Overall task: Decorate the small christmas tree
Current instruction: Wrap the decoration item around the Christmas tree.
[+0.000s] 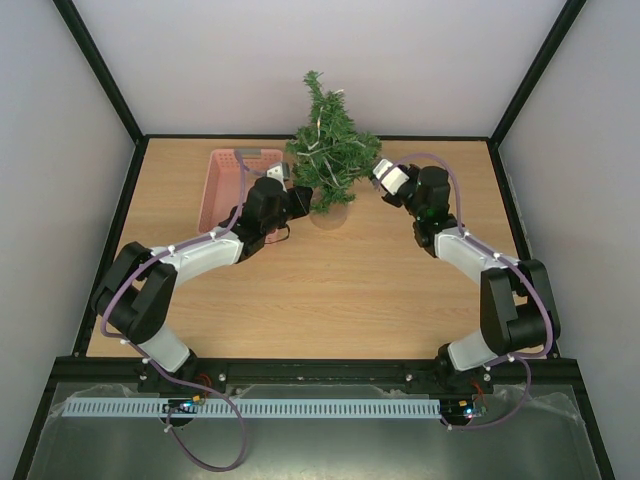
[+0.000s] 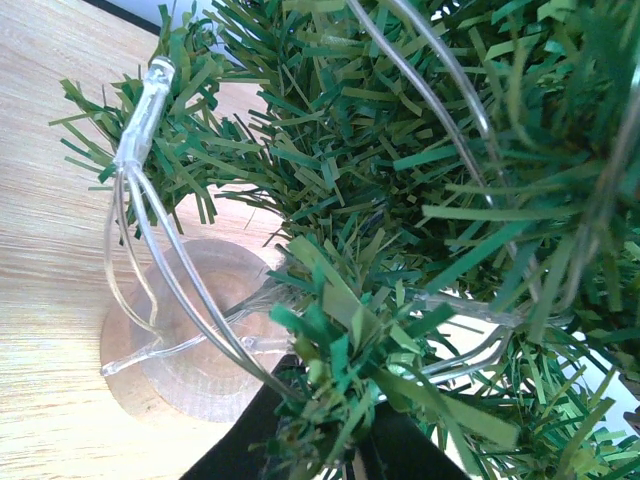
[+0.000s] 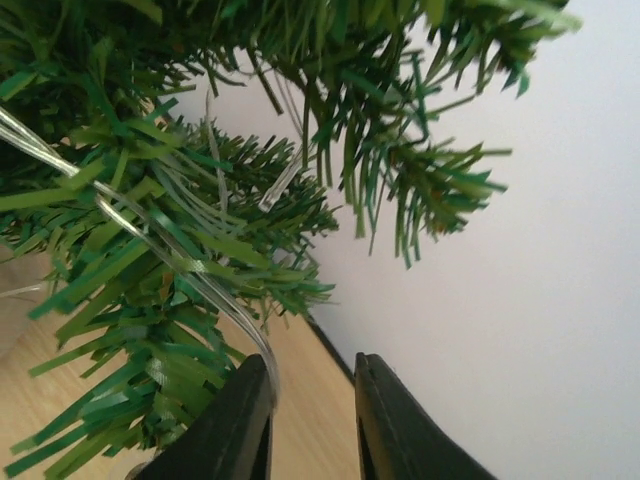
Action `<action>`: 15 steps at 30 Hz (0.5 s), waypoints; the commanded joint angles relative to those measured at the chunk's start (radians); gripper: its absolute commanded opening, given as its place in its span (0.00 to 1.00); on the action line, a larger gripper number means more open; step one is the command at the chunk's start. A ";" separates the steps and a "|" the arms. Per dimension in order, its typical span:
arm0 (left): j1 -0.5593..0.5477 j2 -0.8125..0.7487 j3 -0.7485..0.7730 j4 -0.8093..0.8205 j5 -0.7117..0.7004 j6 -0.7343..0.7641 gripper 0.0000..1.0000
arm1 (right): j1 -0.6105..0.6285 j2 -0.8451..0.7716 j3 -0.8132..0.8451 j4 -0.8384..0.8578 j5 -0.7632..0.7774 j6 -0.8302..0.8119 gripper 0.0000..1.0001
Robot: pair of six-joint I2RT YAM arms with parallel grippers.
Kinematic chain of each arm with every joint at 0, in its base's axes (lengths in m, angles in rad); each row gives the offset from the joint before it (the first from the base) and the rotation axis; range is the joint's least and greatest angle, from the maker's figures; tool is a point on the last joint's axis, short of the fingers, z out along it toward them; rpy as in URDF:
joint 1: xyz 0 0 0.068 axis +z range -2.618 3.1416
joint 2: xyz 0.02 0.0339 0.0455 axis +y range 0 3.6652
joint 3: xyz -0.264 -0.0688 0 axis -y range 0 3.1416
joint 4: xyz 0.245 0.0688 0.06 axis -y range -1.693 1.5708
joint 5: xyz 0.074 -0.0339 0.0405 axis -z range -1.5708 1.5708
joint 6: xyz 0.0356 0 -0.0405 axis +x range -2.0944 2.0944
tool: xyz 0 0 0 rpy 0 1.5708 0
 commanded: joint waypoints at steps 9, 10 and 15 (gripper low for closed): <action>0.005 -0.031 0.005 -0.007 0.028 0.011 0.15 | -0.033 -0.044 0.029 -0.161 -0.047 0.004 0.35; 0.004 -0.040 -0.003 -0.005 0.029 0.011 0.15 | -0.033 -0.044 0.026 -0.162 -0.045 0.007 0.37; 0.005 -0.068 -0.019 -0.018 0.025 0.022 0.18 | -0.041 -0.028 0.036 -0.157 -0.027 0.014 0.39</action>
